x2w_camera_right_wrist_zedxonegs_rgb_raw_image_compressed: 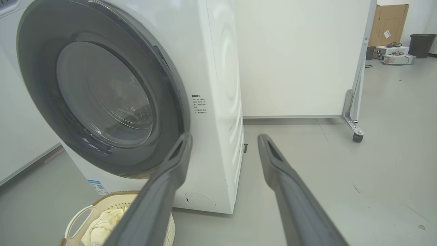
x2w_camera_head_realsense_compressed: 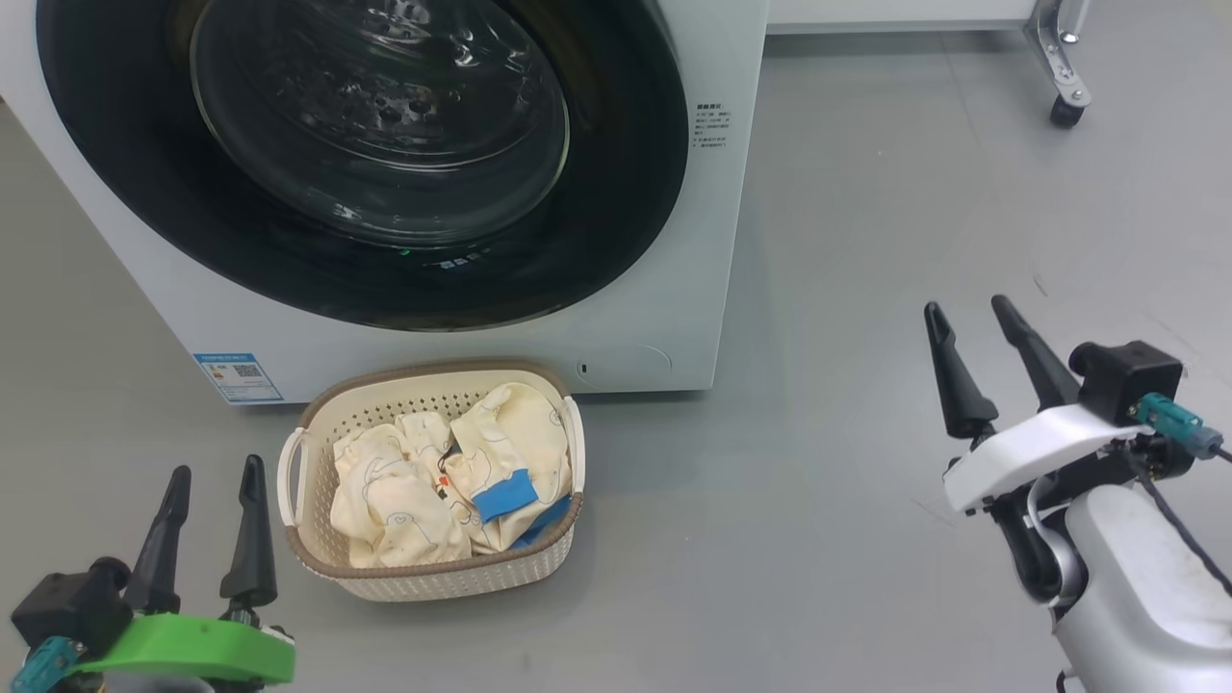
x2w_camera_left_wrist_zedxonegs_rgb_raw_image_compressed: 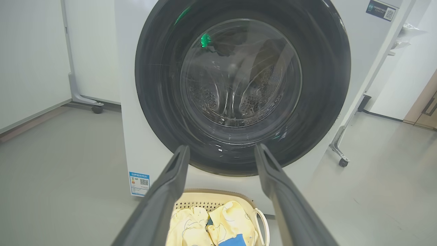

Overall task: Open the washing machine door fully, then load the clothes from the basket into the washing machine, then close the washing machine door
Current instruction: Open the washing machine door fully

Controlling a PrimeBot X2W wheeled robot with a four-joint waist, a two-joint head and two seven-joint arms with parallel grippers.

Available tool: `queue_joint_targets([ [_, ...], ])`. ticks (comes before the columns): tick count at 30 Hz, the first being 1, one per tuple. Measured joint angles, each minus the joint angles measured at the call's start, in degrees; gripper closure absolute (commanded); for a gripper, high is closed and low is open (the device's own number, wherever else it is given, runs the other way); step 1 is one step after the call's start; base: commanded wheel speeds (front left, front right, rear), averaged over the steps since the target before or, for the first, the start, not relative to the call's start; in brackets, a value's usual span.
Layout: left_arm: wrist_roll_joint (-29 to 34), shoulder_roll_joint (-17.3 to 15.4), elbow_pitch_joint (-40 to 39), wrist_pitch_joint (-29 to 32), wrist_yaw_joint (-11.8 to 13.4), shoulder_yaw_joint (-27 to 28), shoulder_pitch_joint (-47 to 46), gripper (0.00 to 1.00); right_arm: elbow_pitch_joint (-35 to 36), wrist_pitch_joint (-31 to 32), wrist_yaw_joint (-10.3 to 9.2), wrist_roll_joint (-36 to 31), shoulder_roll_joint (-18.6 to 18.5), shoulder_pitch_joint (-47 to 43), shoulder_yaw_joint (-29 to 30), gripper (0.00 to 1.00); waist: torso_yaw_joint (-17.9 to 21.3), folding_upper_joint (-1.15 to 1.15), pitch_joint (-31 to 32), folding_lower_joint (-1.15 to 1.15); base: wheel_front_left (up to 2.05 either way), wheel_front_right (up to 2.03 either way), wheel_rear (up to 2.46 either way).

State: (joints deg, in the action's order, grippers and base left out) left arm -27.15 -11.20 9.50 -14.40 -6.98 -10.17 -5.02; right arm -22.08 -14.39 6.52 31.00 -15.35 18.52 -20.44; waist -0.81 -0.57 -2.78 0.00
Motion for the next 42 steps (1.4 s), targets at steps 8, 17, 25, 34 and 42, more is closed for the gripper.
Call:
queue_joint_targets([
  [8,-1.03,0.08,-0.21,0.00,0.00,0.90,-1.03,0.00,0.96,-0.01,0.01,0.09,-1.20,3.62,1.82,0.39,-0.55,0.00,-2.21,0.00,0.00,0.00,0.00],
  [17,-1.10,0.03,-1.36,0.00,0.00,1.10,-2.96,0.00,1.57,0.00,0.05,2.36,-1.89,7.09,4.44,1.00,-1.54,0.00,-4.96,0.00,0.00,0.00,0.00],
  [25,-1.10,-0.16,-1.74,0.00,0.00,0.97,-3.70,0.00,1.18,0.99,0.09,9.07,-1.53,10.53,7.69,1.00,-2.55,0.00,-7.41,0.00,0.00,0.00,0.00],
  [34,-1.09,-0.52,-2.89,0.00,0.00,0.81,-5.07,0.00,-0.73,4.93,0.24,15.75,-1.54,14.75,9.81,1.00,-3.59,0.00,-9.68,0.00,0.00,0.00,0.00],
  [42,-1.09,-0.54,-4.03,0.00,0.00,0.79,-6.30,0.00,-2.15,9.50,0.24,20.57,-2.23,19.28,10.77,1.00,-4.79,0.00,-12.32,0.00,0.00,0.00,0.00],
])
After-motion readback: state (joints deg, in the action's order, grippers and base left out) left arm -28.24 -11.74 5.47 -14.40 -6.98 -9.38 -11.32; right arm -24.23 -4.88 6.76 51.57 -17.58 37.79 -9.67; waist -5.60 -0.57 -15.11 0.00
